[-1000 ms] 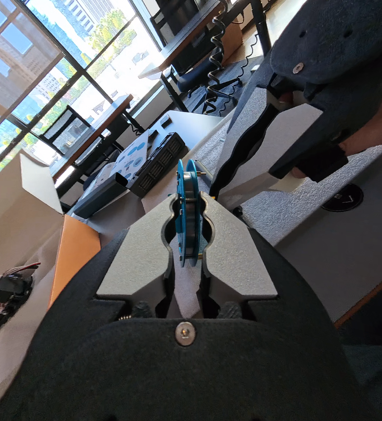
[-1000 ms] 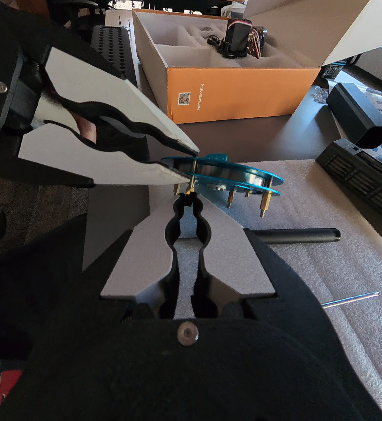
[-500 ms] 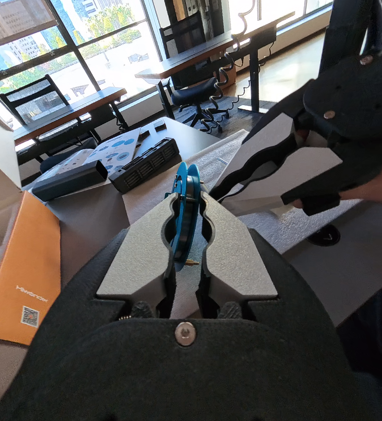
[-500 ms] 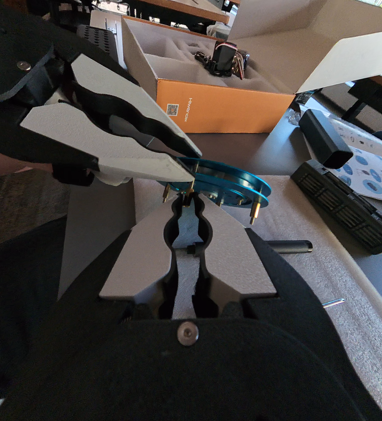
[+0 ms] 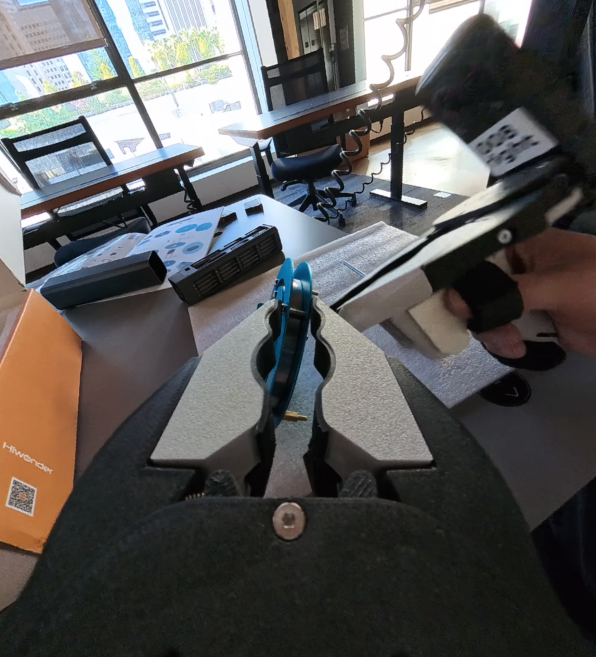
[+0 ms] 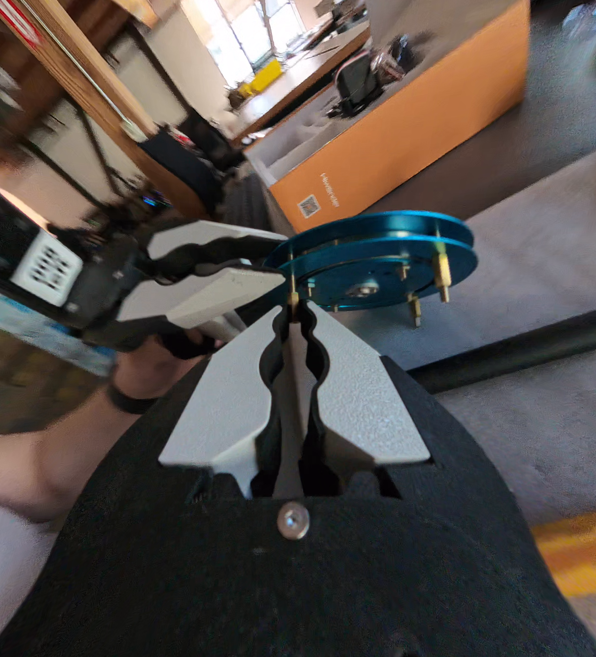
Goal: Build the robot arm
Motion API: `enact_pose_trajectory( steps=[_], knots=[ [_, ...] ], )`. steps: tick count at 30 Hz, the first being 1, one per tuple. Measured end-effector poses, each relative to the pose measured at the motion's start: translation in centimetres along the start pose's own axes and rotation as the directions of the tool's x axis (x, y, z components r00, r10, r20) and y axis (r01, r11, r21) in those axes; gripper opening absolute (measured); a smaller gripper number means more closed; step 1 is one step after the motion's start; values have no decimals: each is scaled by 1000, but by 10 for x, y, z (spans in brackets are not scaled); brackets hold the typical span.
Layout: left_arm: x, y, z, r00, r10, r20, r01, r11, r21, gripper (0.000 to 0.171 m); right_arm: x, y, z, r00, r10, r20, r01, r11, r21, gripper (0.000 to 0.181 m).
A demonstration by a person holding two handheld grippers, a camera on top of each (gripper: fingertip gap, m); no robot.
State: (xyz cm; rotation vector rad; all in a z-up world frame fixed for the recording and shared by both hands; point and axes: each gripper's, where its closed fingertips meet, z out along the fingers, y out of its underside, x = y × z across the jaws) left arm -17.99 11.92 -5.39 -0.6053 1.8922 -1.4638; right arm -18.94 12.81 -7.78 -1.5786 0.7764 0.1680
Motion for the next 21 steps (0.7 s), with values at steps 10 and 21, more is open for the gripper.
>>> enact_pose_trajectory(
  steps=[10, 21],
  knots=[
    [2, 0, 0, 1000, -6, -8, 6, 1000, 2, 15, 3, -11, -13, 941, -318, -116, 327, 943, 67, 13],
    [-3, 0, -2, 999, -49, -20, 49, 998, 29, 15, -3, -3, -3, 991, 100, 86, -100, 995, -8, 4]
  ],
)
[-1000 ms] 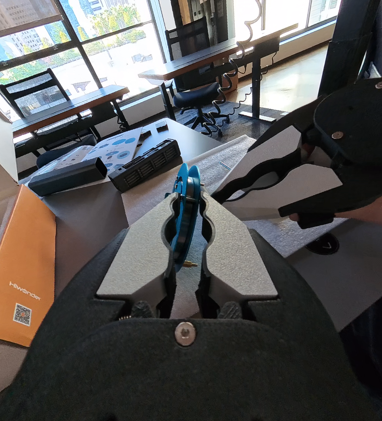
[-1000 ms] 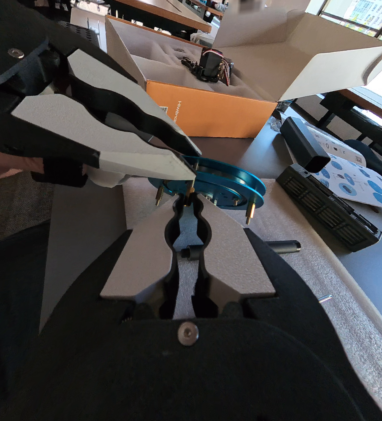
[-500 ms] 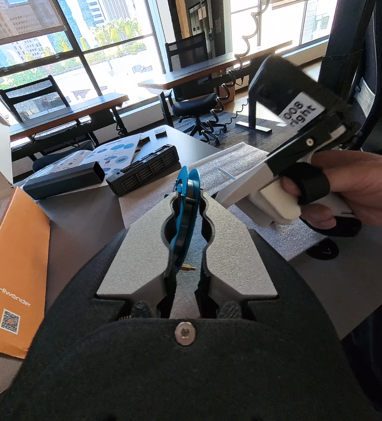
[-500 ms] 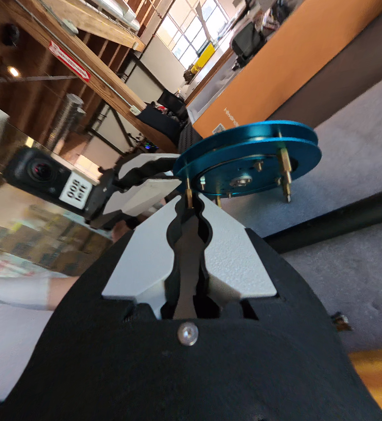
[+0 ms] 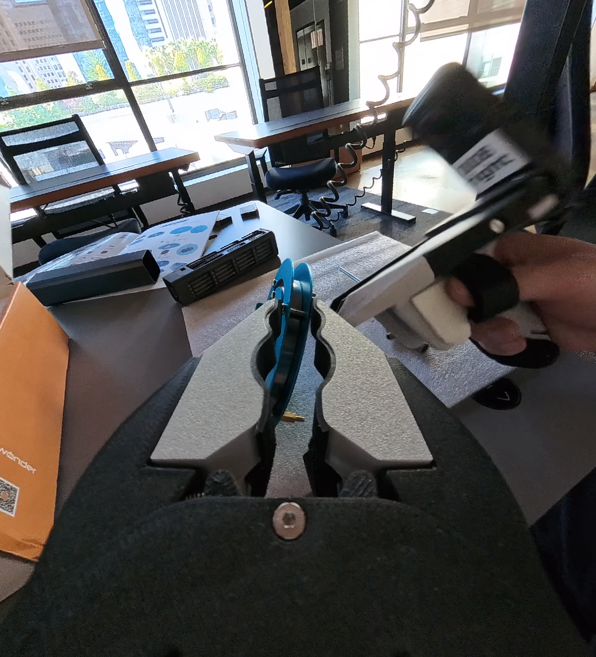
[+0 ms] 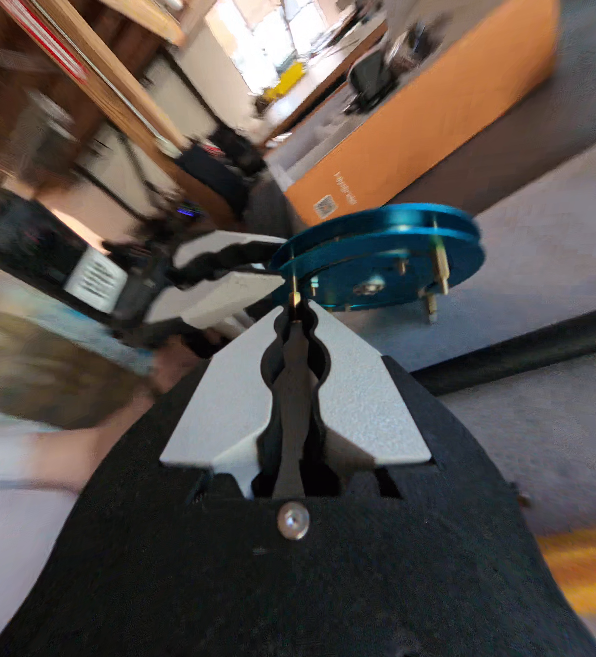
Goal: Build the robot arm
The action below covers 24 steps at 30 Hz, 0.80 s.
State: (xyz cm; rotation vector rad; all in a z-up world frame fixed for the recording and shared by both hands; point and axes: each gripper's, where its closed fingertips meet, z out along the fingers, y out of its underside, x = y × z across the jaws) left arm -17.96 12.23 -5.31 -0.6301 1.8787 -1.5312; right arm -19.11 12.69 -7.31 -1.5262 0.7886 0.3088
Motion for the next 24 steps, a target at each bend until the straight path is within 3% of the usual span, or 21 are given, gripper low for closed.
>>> enact_pose_trajectory(
  steps=[2, 3, 4, 6, 8, 9, 11, 12, 14, 18, 20, 21, 24],
  knots=[
    [0, 0, 0, 1000, -4, -8, 4, 1000, 7, 15, -3, 0, 0, 916, 348, 199, -342, 938, -65, 5],
    [0, 0, 0, 1000, -6, -9, 6, 1000, 9, 15, -4, 0, 0, 868, 429, 251, -419, 903, -95, 5],
    [-1, -1, 0, 1000, -8, -8, 8, 1000, 11, 15, -4, -1, 0, 873, 410, 264, -399, 912, -96, 5],
    [-2, -1, 1, 1000, -20, -11, 20, 1000, 15, 15, -3, -2, 0, 972, 155, 176, -153, 988, -28, 4],
    [-4, -2, 1, 999, -37, -10, 38, 999, 20, 15, 0, -9, -4, 974, -227, -17, 228, 973, 46, 19],
    [-5, -2, 0, 999, -46, -11, 47, 999, 22, 15, 2, -13, -9, 904, -404, -139, 414, 908, 57, 24],
    [-6, -2, 0, 998, -62, -14, 63, 998, 23, 15, -2, -16, -14, 688, -656, -311, 692, 722, 5, 26],
    [-7, -2, 0, 998, -65, -14, 66, 998, 22, 15, -3, -15, -14, 594, -722, -355, 761, 648, -45, 25],
    [-9, -3, 0, 998, -67, -10, 67, 998, 19, 15, 2, -9, -7, 482, -784, -391, 805, 572, -155, 25],
    [-10, -3, 0, 998, -66, -2, 66, 998, 16, 15, 4, -9, -3, 392, -814, -428, 827, 516, -223, 4],
    [-10, -3, -1, 998, -58, -1, 58, 998, 17, 15, 4, -8, -2, 427, -803, -416, 812, 543, -213, 4],
    [-9, -2, -2, 998, -57, -1, 57, 998, 21, 15, 4, -6, -2, 480, -780, -402, 789, 584, -192, 5],
    [-9, -2, -3, 999, -52, 14, 51, 998, 39, 15, 2, -3, 0, 796, -533, -287, 543, 838, -50, 4]
  ],
)
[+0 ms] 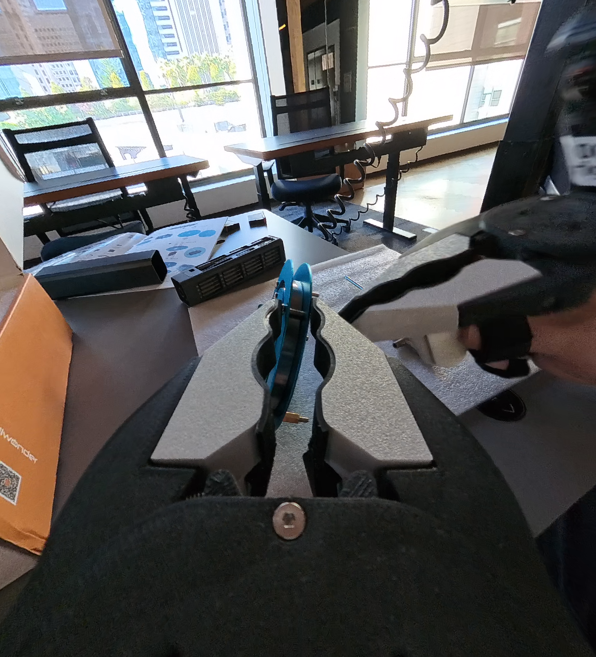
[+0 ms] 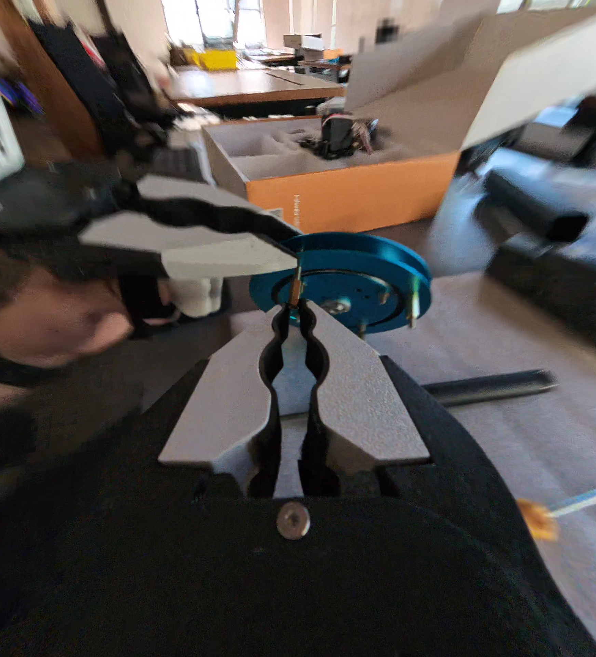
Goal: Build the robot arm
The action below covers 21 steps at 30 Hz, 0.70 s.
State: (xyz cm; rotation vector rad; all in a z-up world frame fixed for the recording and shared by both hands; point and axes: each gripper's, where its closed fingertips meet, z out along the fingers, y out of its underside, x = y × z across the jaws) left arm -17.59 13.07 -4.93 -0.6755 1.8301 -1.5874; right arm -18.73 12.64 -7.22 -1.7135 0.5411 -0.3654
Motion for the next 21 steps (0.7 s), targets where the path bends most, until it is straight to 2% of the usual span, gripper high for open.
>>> enact_pose_trajectory(
  steps=[1, 3, 4, 5, 7, 8, 10, 11, 13, 16, 19, 21],
  knots=[
    [0, 0, -1, 1000, -2, 3, 2, 1000, 6, 15, -2, 0, 1, 980, 181, 85, -180, 983, -14, 4],
    [-1, 0, -2, 1000, -10, 0, 10, 1000, 17, 15, -7, 0, 0, 832, 497, 248, -491, 866, -92, 4],
    [0, 0, -2, 1000, -8, 1, 8, 1000, 19, 15, -9, -1, -1, 750, 585, 309, -578, 807, -125, 4],
    [1, 1, -3, 1000, 0, 4, 0, 1000, 20, 14, -9, -1, -1, 725, 596, 345, -595, 794, -122, 4],
    [3, 1, -2, 1000, 21, 9, -21, 1000, 21, 14, -7, 1, -3, 834, 449, 321, -461, 886, -42, 5],
    [6, 2, -2, 999, 31, 8, -31, 999, 22, 14, -6, 1, -4, 901, 344, 265, -359, 933, 6, 8],
    [11, 4, -1, 998, 59, 15, -59, 998, 20, 14, -5, -2, -6, 981, 140, 137, -150, 987, 63, 12],
    [13, 4, -1, 997, 75, 29, -76, 997, 20, 15, -2, 0, -5, 997, 49, 60, -52, 998, 48, 6],
    [14, 5, -1, 996, 76, 49, -78, 997, 25, 15, -2, 1, -6, 999, -44, 12, 44, 999, 0, 6],
    [14, 6, -3, 999, 19, 39, -21, 999, 42, 16, -4, 2, -6, 998, -35, 48, 36, 999, -28, 6],
    [15, 6, -4, 998, 28, 56, -30, 999, 40, 16, -1, 4, -5, 997, -69, 18, 70, 997, -44, 14],
    [13, 5, -4, 996, 28, 85, -32, 999, 44, 15, -4, 3, -3, 996, -84, 26, 85, 995, -51, 6]
  ],
)
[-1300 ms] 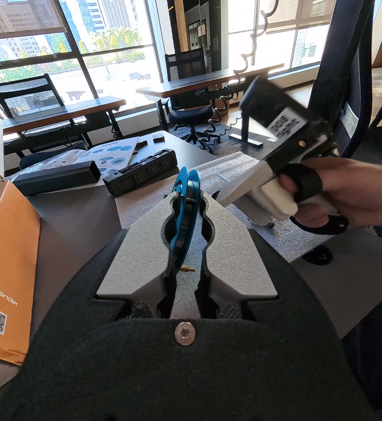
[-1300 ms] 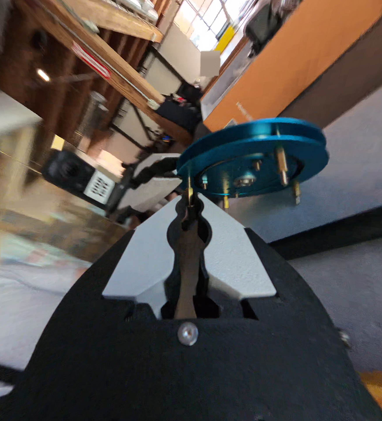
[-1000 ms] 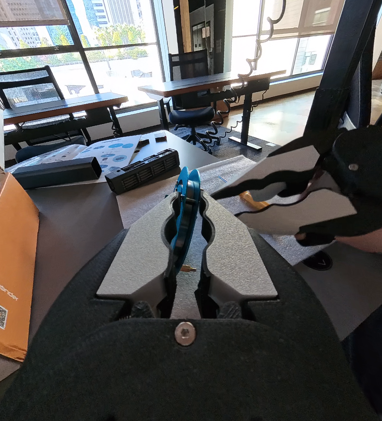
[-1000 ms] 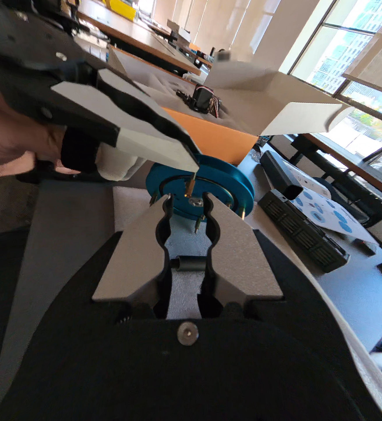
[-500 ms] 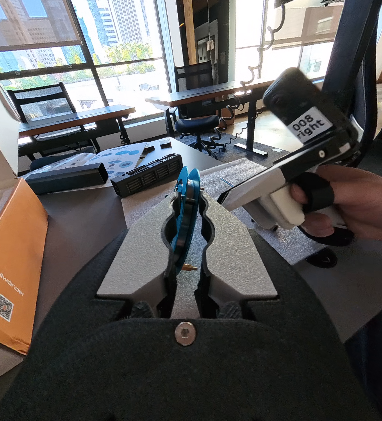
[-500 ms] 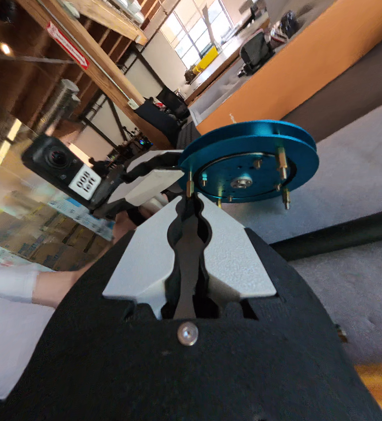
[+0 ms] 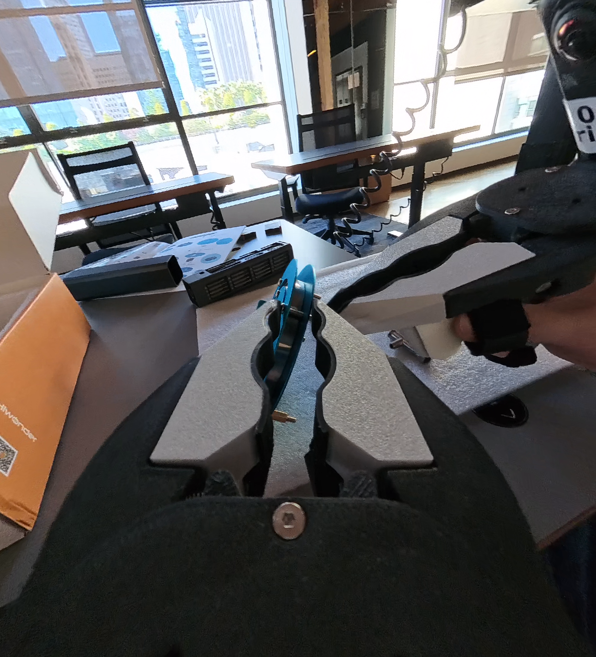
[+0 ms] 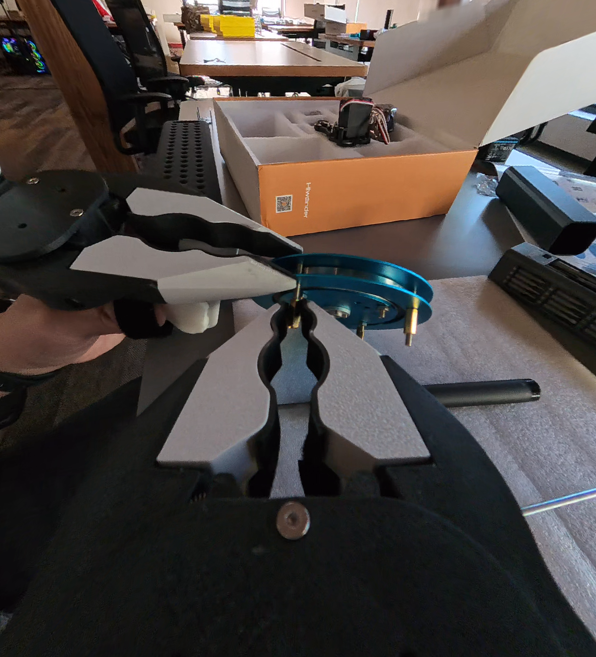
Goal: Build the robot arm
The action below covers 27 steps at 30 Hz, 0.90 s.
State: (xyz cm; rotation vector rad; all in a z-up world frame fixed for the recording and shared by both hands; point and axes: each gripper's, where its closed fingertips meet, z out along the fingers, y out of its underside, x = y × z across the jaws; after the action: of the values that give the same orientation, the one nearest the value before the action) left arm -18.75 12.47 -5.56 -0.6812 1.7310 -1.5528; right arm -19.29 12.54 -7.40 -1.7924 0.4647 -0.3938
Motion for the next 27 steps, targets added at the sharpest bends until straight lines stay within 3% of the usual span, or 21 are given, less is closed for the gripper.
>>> enact_pose_trajectory(
  steps=[3, 5, 6, 9, 12, 17, 27],
  knots=[
    [-1, -2, 0, 999, -46, -7, 46, 999, 7, 20, 2, -3, 1, 1000, -28, -3, 28, 1000, -6, 5],
    [7, -4, -6, 991, -66, -119, 66, 998, -1, 37, 5, -3, 2, 998, -69, 2, 69, 997, -19, 5],
    [10, -5, -11, 979, -76, -188, 76, 997, -7, 37, 7, -4, 1, 996, -94, -3, 94, 995, -29, 5],
    [2, -14, -28, 922, -136, -361, 138, 990, -19, 17, 11, -6, 2, 988, -153, 34, 155, 986, -63, 5],
    [-16, -20, -25, 898, -108, -426, 104, 994, -34, 15, 10, -9, 5, 973, -211, 91, 218, 973, -73, 5],
    [-22, -12, -12, 896, 63, -440, -106, 992, -73, 16, 11, -13, 9, 962, -254, 101, 263, 961, -88, 6],
    [-22, -2, -1, 914, 81, -397, -141, 982, -122, 9, 10, -16, 13, 948, -305, 87, 314, 942, -121, 6]
  ],
)
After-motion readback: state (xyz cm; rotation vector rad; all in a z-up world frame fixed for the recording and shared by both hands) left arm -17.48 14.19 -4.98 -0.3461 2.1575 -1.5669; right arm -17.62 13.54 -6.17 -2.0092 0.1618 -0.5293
